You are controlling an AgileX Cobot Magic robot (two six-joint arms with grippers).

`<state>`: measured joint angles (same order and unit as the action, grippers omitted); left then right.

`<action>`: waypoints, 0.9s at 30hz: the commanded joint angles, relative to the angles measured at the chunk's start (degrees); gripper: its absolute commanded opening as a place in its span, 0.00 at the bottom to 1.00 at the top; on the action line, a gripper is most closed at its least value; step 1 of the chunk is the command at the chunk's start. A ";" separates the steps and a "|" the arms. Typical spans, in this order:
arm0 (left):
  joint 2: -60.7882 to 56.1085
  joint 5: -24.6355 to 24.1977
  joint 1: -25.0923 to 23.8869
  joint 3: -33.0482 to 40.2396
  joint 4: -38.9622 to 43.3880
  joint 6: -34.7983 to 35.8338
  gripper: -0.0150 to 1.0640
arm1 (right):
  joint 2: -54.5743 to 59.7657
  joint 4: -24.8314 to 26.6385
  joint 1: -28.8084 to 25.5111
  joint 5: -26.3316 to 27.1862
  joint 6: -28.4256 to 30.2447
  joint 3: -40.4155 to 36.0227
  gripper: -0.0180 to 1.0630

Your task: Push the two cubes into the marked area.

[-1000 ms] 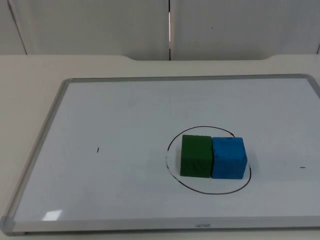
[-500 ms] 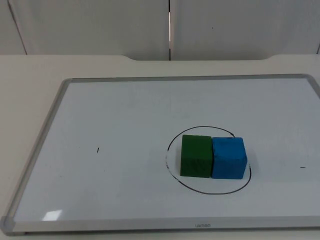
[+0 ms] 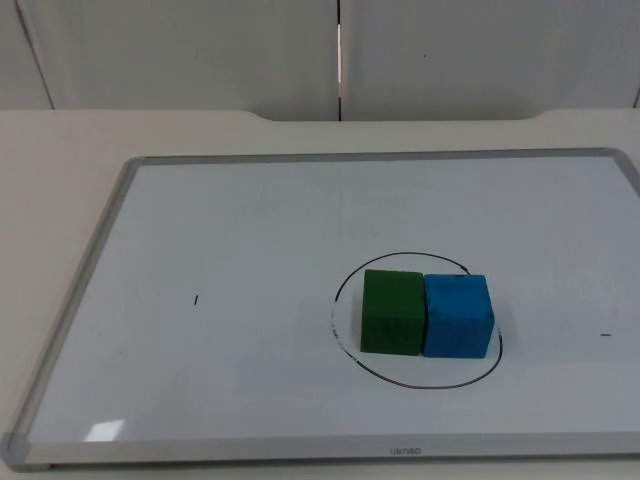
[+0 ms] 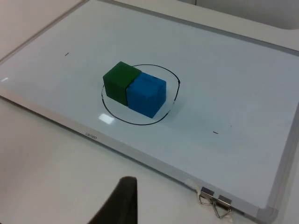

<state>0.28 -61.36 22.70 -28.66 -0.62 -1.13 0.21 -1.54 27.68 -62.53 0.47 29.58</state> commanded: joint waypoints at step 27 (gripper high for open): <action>-0.28 -0.18 -0.09 0.33 0.19 0.33 0.94 | -0.21 0.38 -13.35 0.70 0.13 -0.12 0.99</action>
<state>0.28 -61.36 22.70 -28.66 -0.62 -1.13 0.21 -1.17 17.71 -62.53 0.47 29.58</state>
